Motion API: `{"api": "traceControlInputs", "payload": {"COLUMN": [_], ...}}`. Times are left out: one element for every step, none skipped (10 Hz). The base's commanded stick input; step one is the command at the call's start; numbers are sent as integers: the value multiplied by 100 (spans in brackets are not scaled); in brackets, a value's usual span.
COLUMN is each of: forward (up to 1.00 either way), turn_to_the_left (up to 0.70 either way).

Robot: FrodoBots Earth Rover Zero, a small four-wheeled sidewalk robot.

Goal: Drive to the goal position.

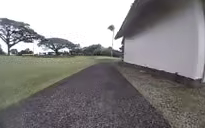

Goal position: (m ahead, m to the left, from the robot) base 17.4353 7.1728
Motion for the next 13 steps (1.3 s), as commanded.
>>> {"api": "traceControlInputs", "payload": {"forward": [70,70,70,70,70,70,70,70,70,70,70,70,70], "turn_to_the_left": [0,0,0,1,18,31,35,35,28,1,0,0,0]}}
